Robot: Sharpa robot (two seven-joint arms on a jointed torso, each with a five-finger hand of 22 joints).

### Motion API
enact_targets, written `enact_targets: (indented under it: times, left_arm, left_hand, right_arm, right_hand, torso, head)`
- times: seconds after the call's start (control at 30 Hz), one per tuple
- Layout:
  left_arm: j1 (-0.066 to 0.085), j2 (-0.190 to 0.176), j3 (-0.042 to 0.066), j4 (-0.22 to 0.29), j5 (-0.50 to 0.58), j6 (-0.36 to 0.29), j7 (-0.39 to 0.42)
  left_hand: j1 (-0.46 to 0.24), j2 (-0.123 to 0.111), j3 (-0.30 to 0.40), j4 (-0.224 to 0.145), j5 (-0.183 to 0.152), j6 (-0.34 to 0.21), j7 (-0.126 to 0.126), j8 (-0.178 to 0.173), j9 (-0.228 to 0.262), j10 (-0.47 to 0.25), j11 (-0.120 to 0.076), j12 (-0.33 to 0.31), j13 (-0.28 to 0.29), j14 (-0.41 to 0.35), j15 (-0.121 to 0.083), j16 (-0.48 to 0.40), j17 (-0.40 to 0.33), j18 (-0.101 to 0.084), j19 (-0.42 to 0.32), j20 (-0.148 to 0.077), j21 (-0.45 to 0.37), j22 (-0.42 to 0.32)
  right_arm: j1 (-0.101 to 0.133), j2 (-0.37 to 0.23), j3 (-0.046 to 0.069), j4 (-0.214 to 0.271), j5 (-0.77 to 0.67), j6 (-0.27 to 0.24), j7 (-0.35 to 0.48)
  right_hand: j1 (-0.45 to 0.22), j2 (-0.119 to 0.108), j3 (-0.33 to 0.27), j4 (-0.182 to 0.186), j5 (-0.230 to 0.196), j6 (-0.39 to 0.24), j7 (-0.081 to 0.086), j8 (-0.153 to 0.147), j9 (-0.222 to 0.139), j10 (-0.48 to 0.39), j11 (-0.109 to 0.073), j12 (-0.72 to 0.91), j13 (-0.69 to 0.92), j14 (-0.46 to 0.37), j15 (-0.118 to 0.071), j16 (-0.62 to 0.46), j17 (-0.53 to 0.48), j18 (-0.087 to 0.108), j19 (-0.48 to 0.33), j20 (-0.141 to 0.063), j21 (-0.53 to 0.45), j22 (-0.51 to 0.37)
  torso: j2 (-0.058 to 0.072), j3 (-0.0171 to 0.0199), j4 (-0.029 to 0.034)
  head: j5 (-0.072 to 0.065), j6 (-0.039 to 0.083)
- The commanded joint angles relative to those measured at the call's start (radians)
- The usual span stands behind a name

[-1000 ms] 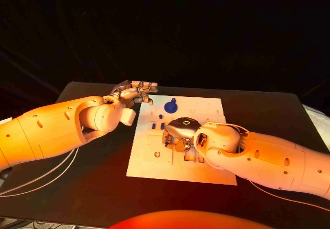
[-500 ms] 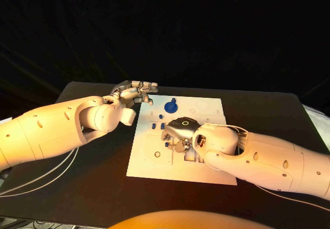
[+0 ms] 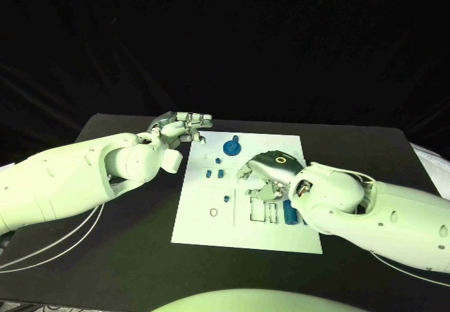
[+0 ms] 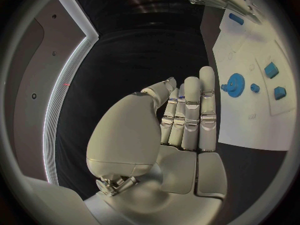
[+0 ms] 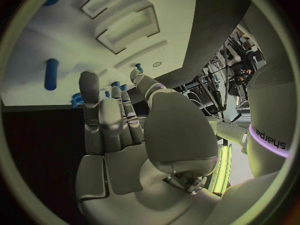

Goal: Assemble the parts on the task board

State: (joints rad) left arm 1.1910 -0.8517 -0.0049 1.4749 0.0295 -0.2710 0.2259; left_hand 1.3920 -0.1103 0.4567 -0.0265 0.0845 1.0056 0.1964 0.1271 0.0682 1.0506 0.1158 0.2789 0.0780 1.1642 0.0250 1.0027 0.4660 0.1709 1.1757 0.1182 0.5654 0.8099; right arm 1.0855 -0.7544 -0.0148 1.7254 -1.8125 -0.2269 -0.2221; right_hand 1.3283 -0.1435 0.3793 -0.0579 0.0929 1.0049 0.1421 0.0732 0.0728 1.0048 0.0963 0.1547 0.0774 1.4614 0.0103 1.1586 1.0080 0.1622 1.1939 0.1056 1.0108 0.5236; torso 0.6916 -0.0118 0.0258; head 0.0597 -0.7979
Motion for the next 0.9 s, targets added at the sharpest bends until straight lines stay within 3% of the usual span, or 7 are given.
enact_targets:
  times: [0.03, 0.17, 0.33, 0.4, 0.53, 0.67, 0.9]
  left_arm:
    - [0.0, 0.0, 0.001, 0.002, -0.004, 0.01, 0.006]
    - [0.0, -0.001, 0.001, 0.003, -0.004, 0.01, 0.006]
    - [0.0, 0.0, 0.001, 0.002, -0.004, 0.011, 0.006]
    - [0.0, 0.002, 0.001, 0.001, -0.004, 0.012, 0.006]
    - [0.0, 0.003, 0.0, 0.0, -0.004, 0.014, 0.006]
    - [-0.001, 0.004, 0.0, -0.001, -0.004, 0.016, 0.006]
    - [-0.002, 0.003, 0.0, -0.002, -0.004, 0.017, 0.006]
  left_hand:
    - [-0.008, 0.004, 0.001, -0.001, 0.005, -0.006, 0.0, -0.003, -0.001, -0.008, 0.003, 0.007, -0.001, 0.003, 0.002, 0.005, -0.002, 0.011, 0.005, 0.003, -0.005, -0.001]
    - [-0.008, 0.004, 0.001, -0.001, 0.005, -0.006, 0.0, -0.003, -0.001, -0.008, 0.003, 0.008, -0.001, 0.003, 0.002, 0.005, -0.002, 0.011, 0.005, 0.003, -0.005, -0.002]
    - [-0.008, 0.004, 0.001, -0.001, 0.005, -0.006, 0.0, -0.003, -0.001, -0.008, 0.003, 0.008, -0.001, 0.003, 0.002, 0.005, -0.002, 0.011, 0.005, 0.003, -0.005, -0.002]
    - [-0.008, 0.004, 0.001, -0.001, 0.005, -0.006, 0.0, -0.003, -0.001, -0.008, 0.003, 0.008, -0.001, 0.003, 0.002, 0.005, -0.002, 0.011, 0.005, 0.003, -0.005, -0.002]
    - [-0.008, 0.004, 0.001, -0.001, 0.005, -0.006, 0.0, -0.003, -0.001, -0.008, 0.003, 0.008, -0.001, 0.003, 0.002, 0.005, -0.002, 0.011, 0.005, 0.003, -0.005, -0.002]
    - [-0.009, 0.006, 0.001, 0.0, 0.005, -0.006, -0.001, -0.002, -0.001, -0.008, 0.003, 0.009, -0.001, 0.003, 0.002, 0.005, -0.003, 0.011, 0.005, 0.004, -0.005, -0.002]
    - [-0.009, 0.006, 0.001, 0.0, 0.005, -0.006, -0.001, -0.002, -0.001, -0.008, 0.003, 0.009, -0.001, 0.003, 0.002, 0.005, -0.003, 0.011, 0.005, 0.004, -0.005, -0.002]
  right_arm:
    - [0.03, -0.044, 0.005, 0.008, 0.108, -0.041, -0.016]
    - [0.065, -0.106, 0.008, 0.004, 0.144, -0.023, -0.018]
    - [0.08, -0.138, 0.008, -0.015, 0.131, 0.001, -0.013]
    - [0.082, -0.141, 0.007, -0.024, 0.123, 0.008, -0.011]
    - [0.082, -0.137, 0.004, -0.04, 0.105, 0.03, -0.011]
    - [0.08, -0.127, 0.0, -0.056, 0.101, 0.057, -0.007]
    - [0.066, -0.104, -0.004, -0.076, 0.107, 0.107, 0.015]
  right_hand:
    - [0.003, 0.017, -0.003, 0.0, 0.009, 0.007, 0.002, 0.004, 0.0, 0.012, -0.002, 0.012, 0.0, 0.009, -0.007, 0.015, 0.015, 0.009, 0.019, 0.0, 0.017, 0.023]
    - [-0.001, 0.013, -0.009, 0.001, 0.011, 0.004, 0.003, -0.001, -0.002, 0.01, -0.002, 0.013, -0.005, 0.012, -0.007, 0.015, 0.014, 0.008, 0.023, 0.0, 0.019, 0.026]
    - [-0.003, 0.006, -0.026, 0.001, 0.009, -0.006, -0.006, -0.008, -0.004, -0.015, -0.007, 0.003, -0.014, 0.014, -0.012, 0.008, 0.004, 0.009, 0.024, -0.002, 0.014, 0.017]
    - [0.002, 0.008, -0.028, 0.0, 0.007, -0.007, -0.01, -0.009, -0.004, -0.018, -0.009, 0.002, -0.014, 0.014, -0.014, 0.006, 0.001, 0.01, 0.023, -0.004, 0.011, 0.014]
    - [0.005, 0.009, -0.03, -0.001, 0.005, -0.008, -0.013, -0.009, -0.004, -0.021, -0.009, 0.001, -0.014, 0.014, -0.016, 0.004, -0.001, 0.01, 0.023, -0.006, 0.01, 0.011]
    - [0.005, 0.012, -0.032, 0.0, 0.002, -0.004, -0.016, -0.007, -0.003, -0.023, -0.009, 0.001, -0.014, 0.015, -0.015, 0.004, -0.002, 0.009, 0.024, -0.006, 0.009, 0.011]
    - [0.013, 0.028, -0.035, 0.002, 0.005, 0.022, -0.012, 0.0, 0.0, 0.022, -0.012, 0.026, -0.011, 0.017, -0.014, -0.001, -0.01, 0.006, 0.039, -0.006, 0.018, 0.026]
  torso:
    - [-0.001, -0.0012, -0.0018]
    - [-0.002, -0.0008, -0.0081]
    - [-0.002, 0.0022, -0.0112]
    - [-0.002, 0.0033, -0.0112]
    - [-0.002, 0.0006, -0.0086]
    - [-0.002, 0.0002, -0.0091]
    - [-0.001, 0.0001, -0.0099]
  head:
    - [-0.011, 0.006]
    - [-0.019, 0.014]
    - [-0.022, 0.02]
    - [-0.022, 0.021]
    - [-0.026, 0.024]
    - [-0.025, 0.023]
    - [-0.022, 0.021]
